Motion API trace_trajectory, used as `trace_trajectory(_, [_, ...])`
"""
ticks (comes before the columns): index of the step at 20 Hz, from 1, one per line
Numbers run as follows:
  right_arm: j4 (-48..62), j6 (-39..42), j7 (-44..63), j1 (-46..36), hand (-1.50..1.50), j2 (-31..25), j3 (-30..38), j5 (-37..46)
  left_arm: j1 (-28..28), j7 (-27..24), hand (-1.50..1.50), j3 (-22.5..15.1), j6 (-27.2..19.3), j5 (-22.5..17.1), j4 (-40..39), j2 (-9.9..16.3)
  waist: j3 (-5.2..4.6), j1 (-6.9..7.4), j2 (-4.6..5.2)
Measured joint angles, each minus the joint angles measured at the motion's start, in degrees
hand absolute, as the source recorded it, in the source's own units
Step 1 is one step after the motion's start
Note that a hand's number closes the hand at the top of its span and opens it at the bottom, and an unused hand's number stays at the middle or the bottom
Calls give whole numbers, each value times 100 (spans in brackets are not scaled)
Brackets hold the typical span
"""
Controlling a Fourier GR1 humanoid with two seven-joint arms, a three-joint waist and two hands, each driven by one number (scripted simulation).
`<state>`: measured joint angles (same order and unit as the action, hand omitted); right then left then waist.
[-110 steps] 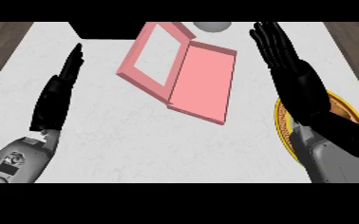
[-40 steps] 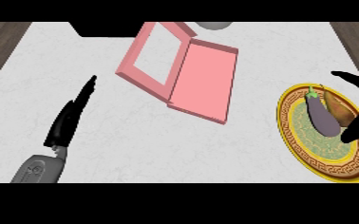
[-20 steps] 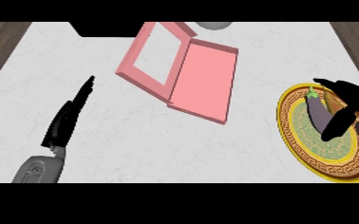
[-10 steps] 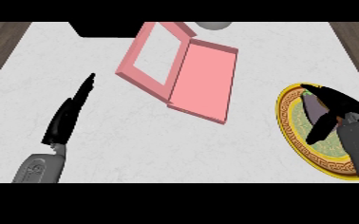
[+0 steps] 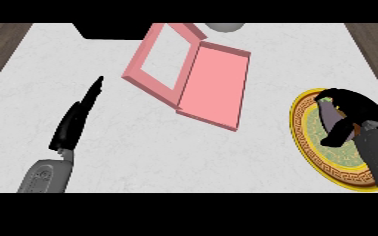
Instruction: Pick the eggplant from the plate and place it in the cardboard box
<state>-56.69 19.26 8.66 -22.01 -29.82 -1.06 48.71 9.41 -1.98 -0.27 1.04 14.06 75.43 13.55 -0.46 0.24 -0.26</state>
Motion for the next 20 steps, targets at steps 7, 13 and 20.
trace_trajectory(7, [18, -620, -241, 2, 150, 24, 83, 374, -58, -119, 0, 102, 46, 32, -39, -43, 1, -10, -6])
trace_trajectory(13, [-741, -745, 885, -555, 150, 972, -508, 933, -61, -59, 0, -25, 96, 91, 47, -147, -6, 158, -10])
trace_trajectory(20, [-810, -1043, 2798, -1909, 150, 2580, -1790, 1554, 216, -68, 0, -291, 272, 161, -8, -252, 11, 765, 75])
